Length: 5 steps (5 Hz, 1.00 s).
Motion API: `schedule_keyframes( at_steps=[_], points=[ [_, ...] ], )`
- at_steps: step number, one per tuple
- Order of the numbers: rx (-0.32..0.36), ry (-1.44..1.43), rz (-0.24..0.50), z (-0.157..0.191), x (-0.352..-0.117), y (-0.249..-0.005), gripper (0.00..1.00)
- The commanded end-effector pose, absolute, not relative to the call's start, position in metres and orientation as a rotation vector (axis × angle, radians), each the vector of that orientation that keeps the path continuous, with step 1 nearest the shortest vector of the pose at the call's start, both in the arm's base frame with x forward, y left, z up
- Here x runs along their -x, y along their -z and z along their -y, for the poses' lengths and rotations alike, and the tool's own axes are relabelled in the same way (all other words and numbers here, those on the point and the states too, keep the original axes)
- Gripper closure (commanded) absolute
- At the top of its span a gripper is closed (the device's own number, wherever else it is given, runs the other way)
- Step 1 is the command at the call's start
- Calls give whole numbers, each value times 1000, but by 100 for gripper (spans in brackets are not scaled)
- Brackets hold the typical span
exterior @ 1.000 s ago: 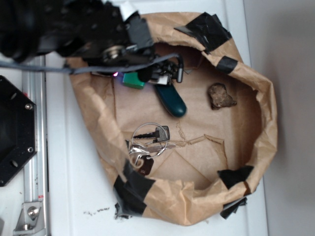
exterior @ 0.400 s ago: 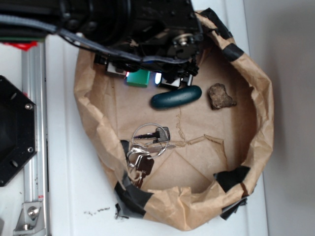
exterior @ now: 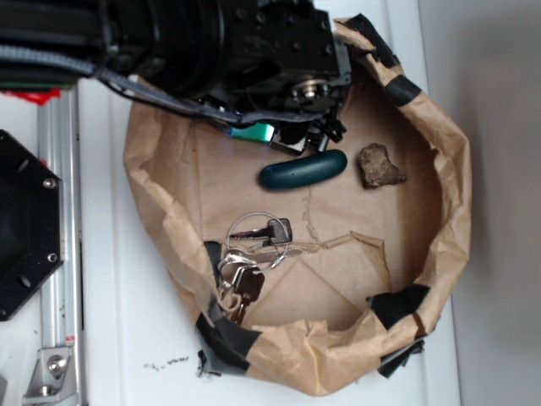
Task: Grab the green block.
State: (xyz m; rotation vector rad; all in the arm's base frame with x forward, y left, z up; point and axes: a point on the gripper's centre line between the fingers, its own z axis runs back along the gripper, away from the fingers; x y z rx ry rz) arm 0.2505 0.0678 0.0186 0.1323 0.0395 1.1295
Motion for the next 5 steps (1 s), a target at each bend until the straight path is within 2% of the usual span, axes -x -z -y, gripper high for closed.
schedule_keyframes(
  at_steps=[1, 2, 3, 4, 5],
  points=[
    [-187, -611, 34, -55, -285, -94, 100],
    [-18, -362, 45, -28, -294, -125, 100],
    [-15, -115, 180, -2, -280, -140, 100],
    [-23, 135, 265, 4, -263, -143, 100],
    [36, 230, 288, -5, -256, -139, 100]
  ],
)
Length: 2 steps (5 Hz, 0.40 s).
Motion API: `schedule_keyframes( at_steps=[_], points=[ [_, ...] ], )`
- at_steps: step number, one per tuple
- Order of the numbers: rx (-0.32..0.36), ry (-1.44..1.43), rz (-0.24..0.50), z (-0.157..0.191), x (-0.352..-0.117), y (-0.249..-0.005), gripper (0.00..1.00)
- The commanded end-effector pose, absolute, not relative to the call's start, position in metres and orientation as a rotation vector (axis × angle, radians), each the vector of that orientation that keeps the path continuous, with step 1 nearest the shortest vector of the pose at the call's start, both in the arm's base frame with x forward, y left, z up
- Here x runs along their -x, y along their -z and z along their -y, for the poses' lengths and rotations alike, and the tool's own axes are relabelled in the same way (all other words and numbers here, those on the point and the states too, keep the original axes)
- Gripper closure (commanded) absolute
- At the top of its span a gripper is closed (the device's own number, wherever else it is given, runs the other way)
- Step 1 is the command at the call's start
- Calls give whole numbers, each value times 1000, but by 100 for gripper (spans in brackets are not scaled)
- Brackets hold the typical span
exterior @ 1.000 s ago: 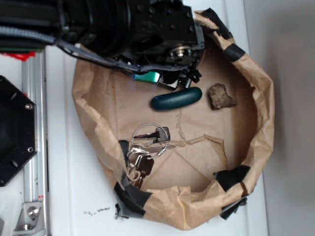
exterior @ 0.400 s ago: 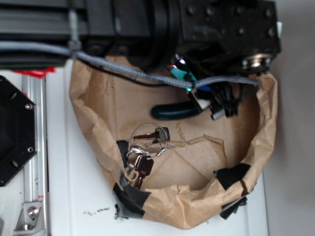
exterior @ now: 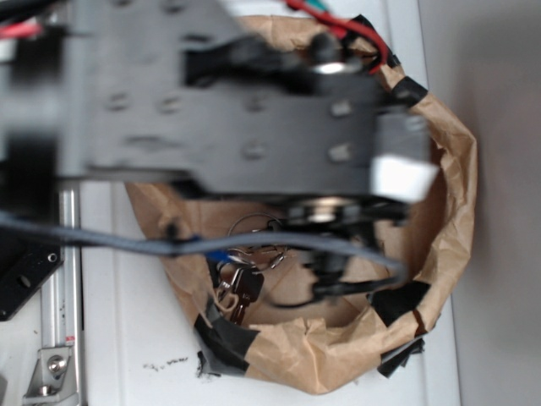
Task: Grab the green block.
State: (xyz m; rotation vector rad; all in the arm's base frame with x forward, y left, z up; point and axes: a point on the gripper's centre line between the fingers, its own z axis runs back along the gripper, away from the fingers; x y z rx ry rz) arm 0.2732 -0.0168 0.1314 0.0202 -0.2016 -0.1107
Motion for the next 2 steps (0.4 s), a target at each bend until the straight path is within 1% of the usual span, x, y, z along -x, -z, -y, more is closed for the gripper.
schedule_keyframes(
  at_steps=[1, 2],
  points=[
    [64, 227, 269, -6, -259, -133, 100],
    [45, 195, 212, -9, -262, -131, 100]
  ],
)
